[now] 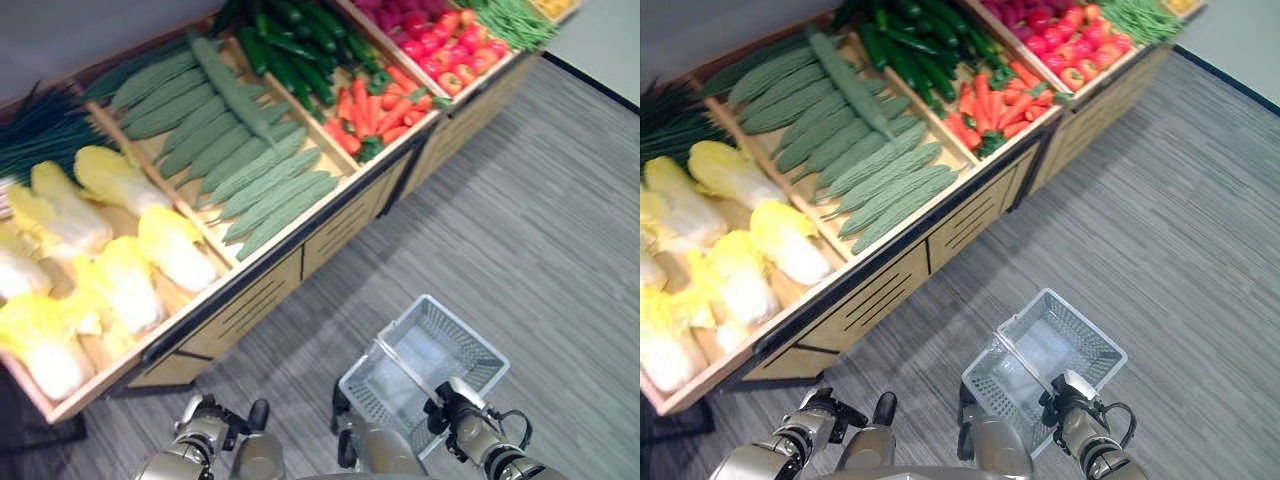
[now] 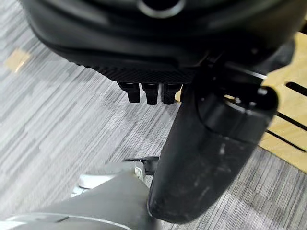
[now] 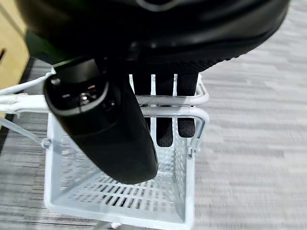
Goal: Get the vegetables into the basket
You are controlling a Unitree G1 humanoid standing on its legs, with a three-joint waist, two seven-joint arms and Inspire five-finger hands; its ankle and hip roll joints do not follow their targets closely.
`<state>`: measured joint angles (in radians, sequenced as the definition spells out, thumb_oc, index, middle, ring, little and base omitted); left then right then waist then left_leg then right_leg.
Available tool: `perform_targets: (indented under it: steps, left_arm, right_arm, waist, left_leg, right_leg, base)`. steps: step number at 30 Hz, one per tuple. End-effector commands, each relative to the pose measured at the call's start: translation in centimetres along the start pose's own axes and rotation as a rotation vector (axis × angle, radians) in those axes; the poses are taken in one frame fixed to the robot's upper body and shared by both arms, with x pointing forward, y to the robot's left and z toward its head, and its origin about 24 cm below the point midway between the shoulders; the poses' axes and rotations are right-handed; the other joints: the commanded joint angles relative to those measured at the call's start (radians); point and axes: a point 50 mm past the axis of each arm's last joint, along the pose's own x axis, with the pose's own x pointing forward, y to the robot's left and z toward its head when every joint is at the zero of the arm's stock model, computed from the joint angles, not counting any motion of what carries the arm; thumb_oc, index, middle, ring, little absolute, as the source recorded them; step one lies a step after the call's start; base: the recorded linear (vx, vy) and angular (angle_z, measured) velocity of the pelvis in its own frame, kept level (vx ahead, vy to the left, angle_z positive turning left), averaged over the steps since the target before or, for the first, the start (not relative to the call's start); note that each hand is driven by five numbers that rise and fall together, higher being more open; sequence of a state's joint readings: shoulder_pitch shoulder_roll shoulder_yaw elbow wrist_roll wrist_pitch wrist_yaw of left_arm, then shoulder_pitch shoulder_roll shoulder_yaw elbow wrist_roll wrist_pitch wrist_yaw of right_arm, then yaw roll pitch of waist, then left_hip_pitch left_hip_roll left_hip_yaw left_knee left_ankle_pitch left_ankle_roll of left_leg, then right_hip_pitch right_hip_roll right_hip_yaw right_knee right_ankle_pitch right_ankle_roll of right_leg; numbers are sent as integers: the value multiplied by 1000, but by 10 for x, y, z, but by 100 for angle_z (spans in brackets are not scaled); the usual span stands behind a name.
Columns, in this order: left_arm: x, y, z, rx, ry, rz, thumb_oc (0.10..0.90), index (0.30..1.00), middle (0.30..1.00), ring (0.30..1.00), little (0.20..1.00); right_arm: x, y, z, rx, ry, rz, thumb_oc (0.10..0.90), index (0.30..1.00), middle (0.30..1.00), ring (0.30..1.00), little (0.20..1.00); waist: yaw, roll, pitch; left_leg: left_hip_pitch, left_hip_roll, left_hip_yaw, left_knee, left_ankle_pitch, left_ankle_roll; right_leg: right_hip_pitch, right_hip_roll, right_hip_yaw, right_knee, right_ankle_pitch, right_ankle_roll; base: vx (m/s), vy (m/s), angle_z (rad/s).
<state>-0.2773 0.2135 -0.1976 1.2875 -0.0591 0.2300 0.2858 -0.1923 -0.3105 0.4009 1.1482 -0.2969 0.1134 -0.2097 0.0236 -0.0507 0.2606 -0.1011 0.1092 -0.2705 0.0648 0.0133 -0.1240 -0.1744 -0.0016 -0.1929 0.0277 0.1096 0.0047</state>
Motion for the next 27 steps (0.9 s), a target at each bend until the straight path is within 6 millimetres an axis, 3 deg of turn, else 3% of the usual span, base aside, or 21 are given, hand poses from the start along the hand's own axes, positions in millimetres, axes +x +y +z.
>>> perform_targets:
  steps: [1, 4, 5, 8, 9, 10, 12, 15, 20, 27]
  left_arm:
    - [2, 11, -4, 4, 19, 58, 900, 1000, 1000, 1000, 1000]
    - [2, 12, -3, 11, 15, 58, 900, 1000, 1000, 1000, 1000]
    - [2, 11, 1, 19, 0, 55, 900, 1000, 1000, 1000, 1000]
    - [1, 7, 8, 30, -32, 38, 900, 1000, 1000, 1000, 1000]
    - [0, 6, 9, 34, -37, 32, 900, 1000, 1000, 1000, 1000]
    - [0, 6, 9, 34, -37, 32, 900, 1000, 1000, 1000, 1000]
    - [-1, 0, 9, 44, -41, 7, 900, 1000, 1000, 1000, 1000]
    - [-2, -3, 10, 41, -45, -1, 900, 1000, 1000, 1000, 1000]
    - [-1, -1, 5, 53, -39, 0, 900, 1000, 1000, 1000, 1000]
    - [0, 5, 7, 35, -51, 15, 900, 1000, 1000, 1000, 1000]
  right_arm:
    - [-3, 2, 0, 11, -31, -13, 400, 300, 300, 300, 300]
    - [-2, -1, -5, 7, -19, -28, 400, 300, 300, 300, 300]
    - [-1, -5, -8, 6, -11, -35, 400, 300, 300, 300, 300]
    - [-1, -12, -13, -2, 3, -50, 400, 300, 300, 300, 300]
    - [-1, -12, -15, -1, 10, -50, 400, 300, 300, 300, 300]
    - [-1, -12, -15, -1, 11, -50, 400, 300, 300, 300, 300]
    - [-1, -10, -20, 5, 37, -44, 400, 300, 300, 300, 300]
    - [-1, -8, -21, 11, 48, -42, 400, 300, 300, 300, 300]
    - [-2, -2, -17, 11, 43, -25, 400, 300, 300, 300, 300]
    - [-2, 4, -7, -2, 23, -7, 400, 300, 300, 300, 300]
  waist:
    - [9, -49, 8]
    - [17, -42, 19]
    - [10, -40, 30]
    - [-20, -42, 34]
    - [-27, -43, 33]
    - [-26, -43, 33]
    - [-47, -35, 10]
    - [-46, -34, 1]
    - [-34, -52, 1]
    - [-15, -84, 2]
  left_leg:
    - [-3, -60, -3, -7, 14, 42]
    - [-35, -14, 24, -38, 65, 23]
    - [-68, 0, 99, -41, 94, 33]
    - [-68, 59, 341, -9, 93, 34]
    - [-66, 67, 387, 11, 87, 31]
    - [-66, 67, 387, 12, 86, 30]
    - [-34, 64, 489, -5, 56, 25]
    - [-40, 46, 514, -31, 71, 29]
    - [-27, 29, 529, -42, 54, 44]
    - [-21, -30, 541, -53, 17, 80]
  right_leg:
    - [-45, -79, 46, 176, -122, 92]
    - [-21, -84, -35, 173, -146, 83]
    - [-11, -102, -69, 162, -140, 86]
    - [6, -140, -129, 147, -131, 86]
    - [9, -147, -145, 132, -124, 87]
    - [9, -146, -145, 132, -123, 87]
    - [24, -159, -195, 85, -100, 98]
    - [35, -166, -198, 56, -67, 114]
    - [45, -183, -171, 47, -52, 128]
    - [29, -227, -131, 24, 10, 170]
  base:
    - [-19, -129, 80]
    - [-55, -201, 113]
    - [-73, -42, 158]
    - [-85, -1, 109]
    - [-56, -5, 73]
    - [-47, -8, 77]
    - [-30, 37, 59]
    - [48, 147, 46]
    - [34, 128, -8]
    - [-4, 191, -13]
